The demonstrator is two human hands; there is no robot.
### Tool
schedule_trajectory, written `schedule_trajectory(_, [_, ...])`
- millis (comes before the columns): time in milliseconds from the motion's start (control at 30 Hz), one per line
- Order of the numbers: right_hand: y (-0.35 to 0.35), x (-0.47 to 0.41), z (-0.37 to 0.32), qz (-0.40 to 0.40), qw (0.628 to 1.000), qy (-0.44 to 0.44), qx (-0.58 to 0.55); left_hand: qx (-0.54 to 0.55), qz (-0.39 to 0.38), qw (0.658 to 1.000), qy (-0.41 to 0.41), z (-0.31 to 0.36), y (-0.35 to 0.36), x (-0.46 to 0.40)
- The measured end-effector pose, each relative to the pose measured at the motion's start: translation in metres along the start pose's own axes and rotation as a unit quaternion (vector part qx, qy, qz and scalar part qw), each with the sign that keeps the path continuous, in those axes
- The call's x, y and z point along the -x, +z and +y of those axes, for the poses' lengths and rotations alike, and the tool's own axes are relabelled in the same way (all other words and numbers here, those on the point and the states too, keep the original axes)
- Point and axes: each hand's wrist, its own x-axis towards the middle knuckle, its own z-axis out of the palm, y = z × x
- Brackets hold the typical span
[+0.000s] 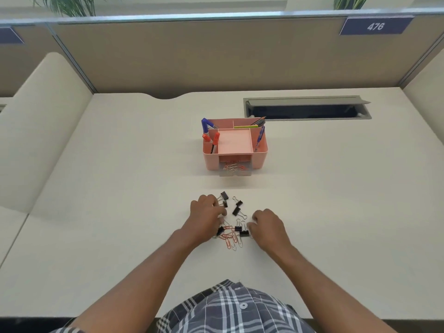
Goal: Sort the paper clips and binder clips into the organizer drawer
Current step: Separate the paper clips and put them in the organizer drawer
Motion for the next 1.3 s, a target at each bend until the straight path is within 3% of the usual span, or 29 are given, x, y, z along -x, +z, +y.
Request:
schedule_trajectory(267, [0.016,0.001,-0.019,0.032,0.999,-0.022,-0.003,-0.041,0.026,0.999,-0.003,0.008,0.006,-0.001])
schedule_trajectory(567, [-0.009,-0.003,0.010,-0.024,0.999,-0.029,-0.020,-0.044,0.031,0.999,-0.008,0.005,0.011,0.001])
schedule_trajectory(733, [-0.008,-0.002,0.015,-0.084,0.995,-0.053,-0.010,-0.072,-0.005,0.997,-0.011,0.010,0.008,-0.002])
schedule_trajectory(933, [0.002,0.002,0.015,-0.020,0.997,-0.075,0.004,-0.104,-0.045,0.993,-0.023,0.013,0.004,-0.009])
schedule_trajectory(1300, [0.003,0.001,0.011,-0.006,0.998,-0.058,0.030,-0.068,-0.037,0.997,-0.026,0.012,0.007,-0.002])
